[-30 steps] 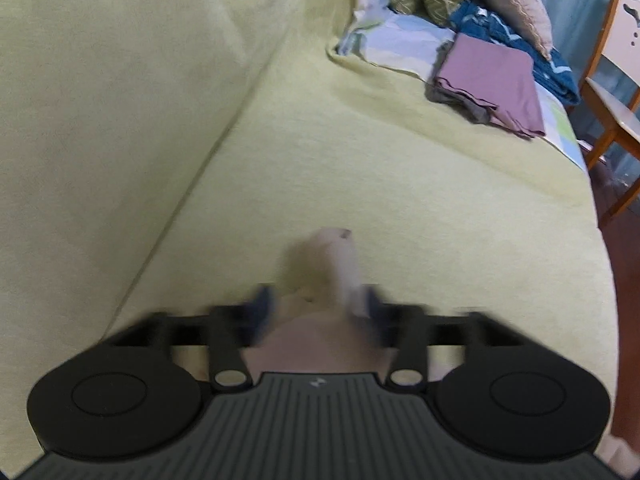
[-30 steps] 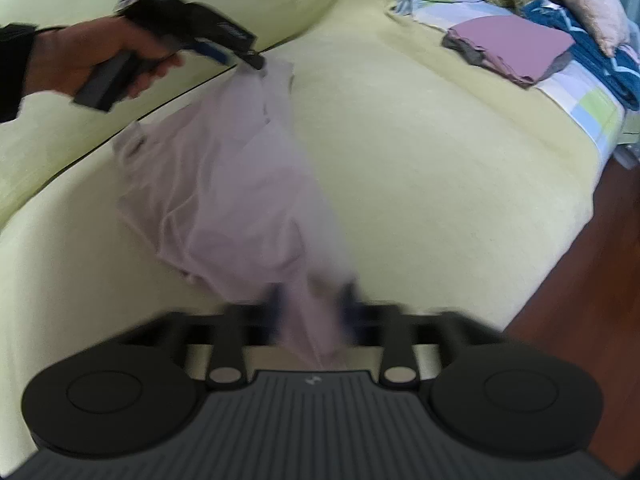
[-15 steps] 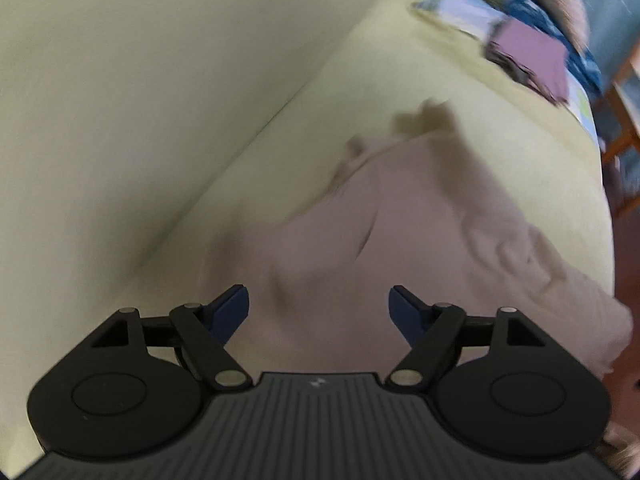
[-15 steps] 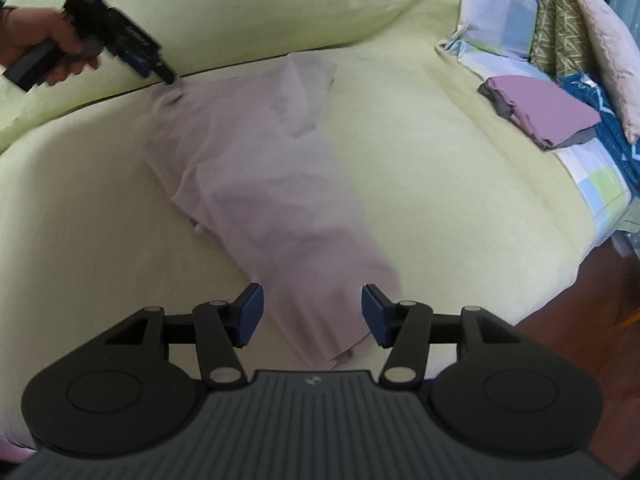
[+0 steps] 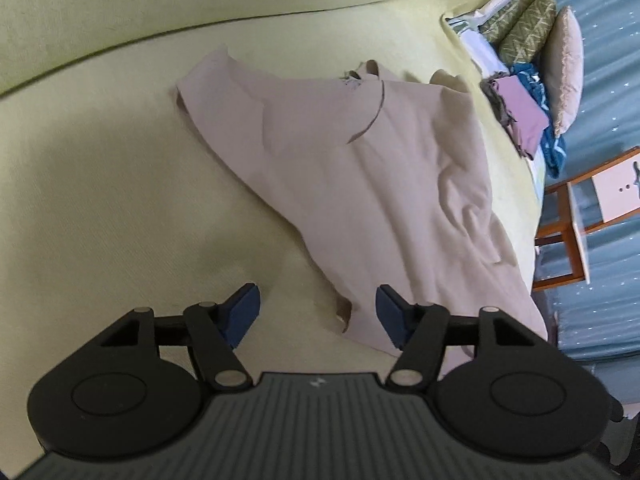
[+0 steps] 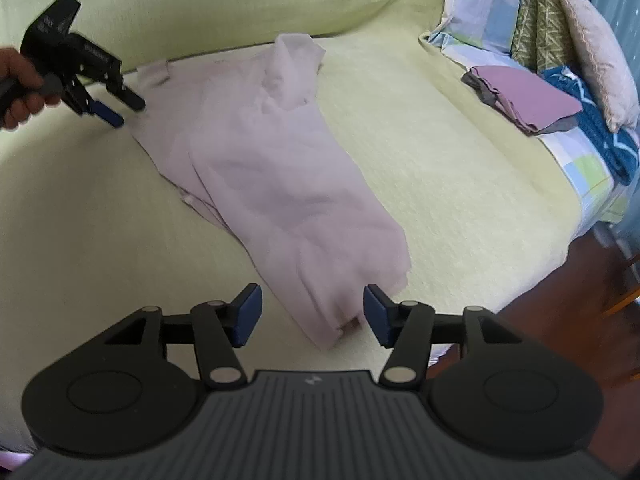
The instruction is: Fold clothes
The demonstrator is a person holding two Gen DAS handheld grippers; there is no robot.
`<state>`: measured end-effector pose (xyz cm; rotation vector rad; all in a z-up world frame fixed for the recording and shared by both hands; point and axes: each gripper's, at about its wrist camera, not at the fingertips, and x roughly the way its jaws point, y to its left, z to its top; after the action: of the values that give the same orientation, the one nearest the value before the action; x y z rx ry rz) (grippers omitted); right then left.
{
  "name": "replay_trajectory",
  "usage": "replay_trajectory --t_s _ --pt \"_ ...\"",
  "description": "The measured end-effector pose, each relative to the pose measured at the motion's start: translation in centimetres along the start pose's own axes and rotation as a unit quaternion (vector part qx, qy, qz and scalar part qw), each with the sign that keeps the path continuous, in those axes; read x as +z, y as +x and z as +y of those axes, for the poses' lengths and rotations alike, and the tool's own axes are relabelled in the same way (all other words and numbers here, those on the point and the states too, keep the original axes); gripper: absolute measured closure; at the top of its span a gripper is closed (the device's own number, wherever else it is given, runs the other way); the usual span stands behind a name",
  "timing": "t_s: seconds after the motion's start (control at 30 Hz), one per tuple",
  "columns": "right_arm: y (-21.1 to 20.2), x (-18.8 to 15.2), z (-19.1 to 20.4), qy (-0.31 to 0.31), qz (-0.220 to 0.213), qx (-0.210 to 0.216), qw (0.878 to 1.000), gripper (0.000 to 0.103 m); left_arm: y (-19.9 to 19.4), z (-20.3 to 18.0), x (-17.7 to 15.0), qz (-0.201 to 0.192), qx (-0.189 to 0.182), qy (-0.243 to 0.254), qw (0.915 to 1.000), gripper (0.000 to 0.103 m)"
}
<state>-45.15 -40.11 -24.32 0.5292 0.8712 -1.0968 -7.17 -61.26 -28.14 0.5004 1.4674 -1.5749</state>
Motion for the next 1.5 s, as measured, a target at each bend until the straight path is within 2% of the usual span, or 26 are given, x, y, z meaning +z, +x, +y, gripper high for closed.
replay_trajectory --t_s 0.1,0.17,0.23,0.27,0.37,0.5,0.6,0.67,0.87,0.9,0.93,0.97,1.03,1.23,1.37,1.5 --pt "0.3 -0.1 -0.4 0.017 0.000 0.006 1.000 0.051 0.6 -0.4 -0.4 0.013 -0.020 0.001 0.9997 0.042" --pt "0.5 -0.2 -1.3 0.058 -0.002 0.020 0.998 0.051 1.3 -1.5 -0.8 0.017 -0.008 0.030 0.9994 0.046" --pt "0.9 -0.4 -2.0 0.093 0.000 0.025 0.995 0.046 1.6 -1.8 -0.7 0.017 0.000 0.039 0.9991 0.068" --pt "1.3 -0.6 -2.6 0.122 0.005 0.026 0.992 0.041 1.9 -2.0 -0.5 0.017 0.006 0.046 0.9988 0.092" --pt "2.4 -1.4 -3.5 0.157 0.007 0.028 0.987 0.041 2.6 -2.7 -0.4 0.021 0.018 0.067 0.9974 0.102" --pt "3.4 -2.0 -3.6 0.173 0.007 0.053 0.983 0.042 2.5 -3.3 -0.6 0.019 0.017 0.088 0.9958 0.103" --pt "3.9 -2.5 -3.5 0.191 0.013 0.059 0.980 0.051 2.4 -3.3 -0.6 0.021 0.016 0.094 0.9952 0.103" --pt "4.4 -3.0 -3.8 0.219 0.020 0.066 0.973 0.062 2.4 -3.3 -0.5 0.023 0.016 0.101 0.9945 0.103" --pt "5.5 -4.0 -4.6 0.265 0.021 0.081 0.961 0.067 2.9 -3.6 -0.5 0.028 0.024 0.124 0.9916 0.103" --pt "5.6 -4.1 -4.8 0.268 0.020 0.081 0.960 0.071 2.9 -3.6 -0.5 0.025 0.023 0.125 0.9916 0.103" --pt "5.6 -4.1 -4.9 0.270 0.020 0.082 0.959 0.095 2.9 -3.6 -0.6 0.025 0.023 0.125 0.9916 0.103" --pt "5.6 -4.2 -5.2 0.273 0.023 0.086 0.958 0.102 2.9 -3.6 -0.6 0.024 0.022 0.124 0.9917 0.103" --pt "5.0 -4.0 -5.9 0.286 0.026 0.101 0.952 0.102 2.7 -3.7 -0.5 0.025 0.020 0.123 0.9920 0.103" --pt "1.0 -2.0 -6.6 0.292 -0.003 0.118 0.949 0.102 0.4 -4.5 0.8 0.009 0.007 0.120 0.9927 0.103" --pt "-1.7 -0.4 -6.7 0.303 -0.019 0.135 0.943 0.102 -2.3 -5.2 2.3 -0.001 0.007 0.127 0.9919 0.103" --pt "-3.6 0.4 -5.9 0.316 -0.013 0.165 0.934 0.102 -5.2 -5.8 2.9 0.005 0.016 0.149 0.9887 0.103"
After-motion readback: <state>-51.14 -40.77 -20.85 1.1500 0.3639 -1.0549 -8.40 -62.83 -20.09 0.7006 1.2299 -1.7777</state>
